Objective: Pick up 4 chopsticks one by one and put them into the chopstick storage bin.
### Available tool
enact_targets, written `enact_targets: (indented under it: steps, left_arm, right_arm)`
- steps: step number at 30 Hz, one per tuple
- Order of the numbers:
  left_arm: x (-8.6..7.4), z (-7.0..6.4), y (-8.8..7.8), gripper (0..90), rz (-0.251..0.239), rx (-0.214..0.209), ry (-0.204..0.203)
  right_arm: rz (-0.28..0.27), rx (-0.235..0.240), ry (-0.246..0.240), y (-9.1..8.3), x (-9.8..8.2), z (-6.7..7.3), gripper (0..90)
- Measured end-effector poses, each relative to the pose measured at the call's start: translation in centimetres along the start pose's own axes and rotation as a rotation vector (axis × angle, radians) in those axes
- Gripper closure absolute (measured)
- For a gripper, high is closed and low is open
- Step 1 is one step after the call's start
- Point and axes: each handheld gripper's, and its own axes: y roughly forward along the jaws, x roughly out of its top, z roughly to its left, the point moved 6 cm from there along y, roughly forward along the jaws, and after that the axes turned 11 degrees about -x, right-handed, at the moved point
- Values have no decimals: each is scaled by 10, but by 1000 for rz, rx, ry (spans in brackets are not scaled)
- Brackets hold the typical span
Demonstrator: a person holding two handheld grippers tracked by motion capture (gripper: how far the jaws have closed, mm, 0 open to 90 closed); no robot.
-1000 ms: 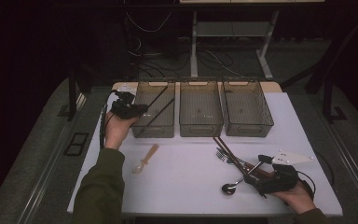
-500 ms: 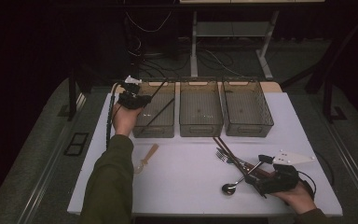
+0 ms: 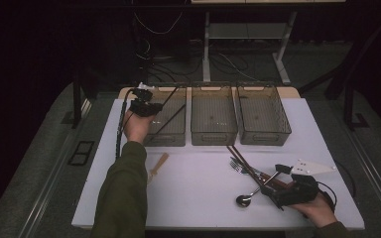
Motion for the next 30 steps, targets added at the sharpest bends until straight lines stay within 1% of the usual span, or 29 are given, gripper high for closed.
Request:
enact_targets:
  steps: [1,2,3,4,5,6,8,11,16,19,21,22,23,27,29,30]
  left_arm:
    - [-1,1,0,856,8,2,-6]
    - [-1,1,1,853,7,2,-14]
    - [-1,2,1,847,7,5,-14]
    - [-1,2,1,806,-2,12,-18]
    - [-1,3,1,742,-1,21,-20]
    - [-1,3,0,701,3,27,-17]
    - [0,3,-1,645,-2,26,-12]
    - [0,2,-3,603,-3,17,-2]
    - [1,-3,-7,539,-2,-18,27]
    - [2,-8,-11,504,-25,-51,34]
    - [2,-13,-15,478,-37,-66,47]
    - [2,-16,-17,472,-43,-68,62]
    - [2,-19,-20,470,-55,-77,68]
    - [0,-33,-29,445,-92,-123,78]
    - [-4,-39,-34,426,-85,-140,103]
    - [-6,-43,-35,421,-95,-152,105]
  right_arm:
    - [1,1,1,0,0,0,8]
    - [1,1,1,0,0,0,8]
    - [1,1,1,0,0,0,8]
    - [0,3,-2,0,0,0,8]
    - [0,2,-2,0,0,0,8]
    - [0,3,-2,0,0,0,8]
    - [-2,2,0,0,0,0,8]
    - [-2,0,1,0,0,0,8]
    - [0,0,1,0,0,0,8]
    - [-1,-2,0,0,0,0,8]
    - [2,-2,2,0,0,0,8]
    - [2,-2,2,0,0,0,8]
    - [0,-2,3,0,0,0,9]
    - [2,-4,7,1,0,0,8]
    - [7,-4,6,2,0,-1,8]
    - [10,-3,7,2,0,0,8]
